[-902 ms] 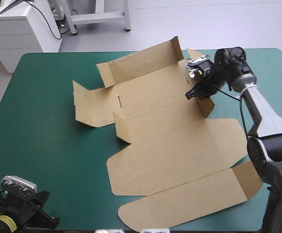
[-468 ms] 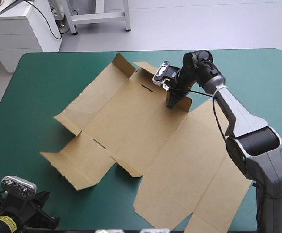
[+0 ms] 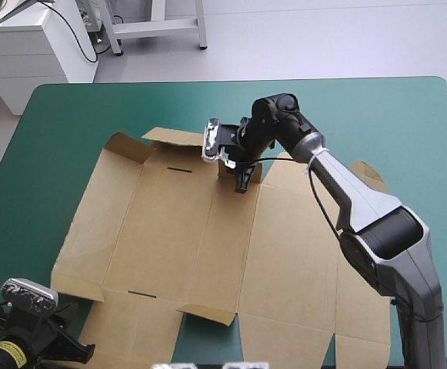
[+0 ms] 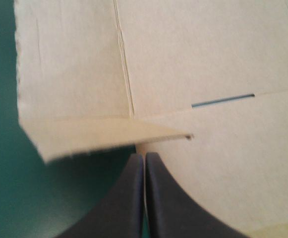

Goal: Fold the box

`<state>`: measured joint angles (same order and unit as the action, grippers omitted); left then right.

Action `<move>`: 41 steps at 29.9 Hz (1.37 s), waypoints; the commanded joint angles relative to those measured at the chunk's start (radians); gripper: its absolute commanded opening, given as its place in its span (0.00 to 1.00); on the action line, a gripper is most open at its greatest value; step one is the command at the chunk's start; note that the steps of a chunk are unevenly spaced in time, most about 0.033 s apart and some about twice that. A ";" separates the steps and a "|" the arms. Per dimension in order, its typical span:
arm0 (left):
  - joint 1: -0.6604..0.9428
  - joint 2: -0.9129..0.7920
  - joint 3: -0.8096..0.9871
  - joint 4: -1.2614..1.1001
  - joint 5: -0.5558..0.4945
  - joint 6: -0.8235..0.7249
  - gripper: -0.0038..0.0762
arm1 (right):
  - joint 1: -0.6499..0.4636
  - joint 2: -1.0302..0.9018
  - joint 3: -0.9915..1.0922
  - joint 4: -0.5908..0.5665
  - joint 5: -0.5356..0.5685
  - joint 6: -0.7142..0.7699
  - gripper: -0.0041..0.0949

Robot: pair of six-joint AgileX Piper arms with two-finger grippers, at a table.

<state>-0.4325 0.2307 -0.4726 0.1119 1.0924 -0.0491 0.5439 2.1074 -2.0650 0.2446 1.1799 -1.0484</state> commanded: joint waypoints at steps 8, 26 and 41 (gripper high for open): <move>-0.004 0.013 -0.024 0.009 -0.052 -0.002 0.04 | 0.068 -0.063 -0.036 0.033 -0.004 -0.060 0.03; -0.004 0.013 -0.024 0.009 -0.052 -0.002 0.04 | 0.068 -0.065 -0.040 -0.021 -0.041 0.101 0.37; -0.004 0.013 -0.024 0.010 -0.054 -0.002 0.04 | 0.038 -0.199 -0.087 -0.232 0.011 0.297 0.37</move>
<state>-0.4325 0.2307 -0.4726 0.1138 1.0924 -0.0473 0.6041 2.0214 -2.1140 0.0873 1.2063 -0.8428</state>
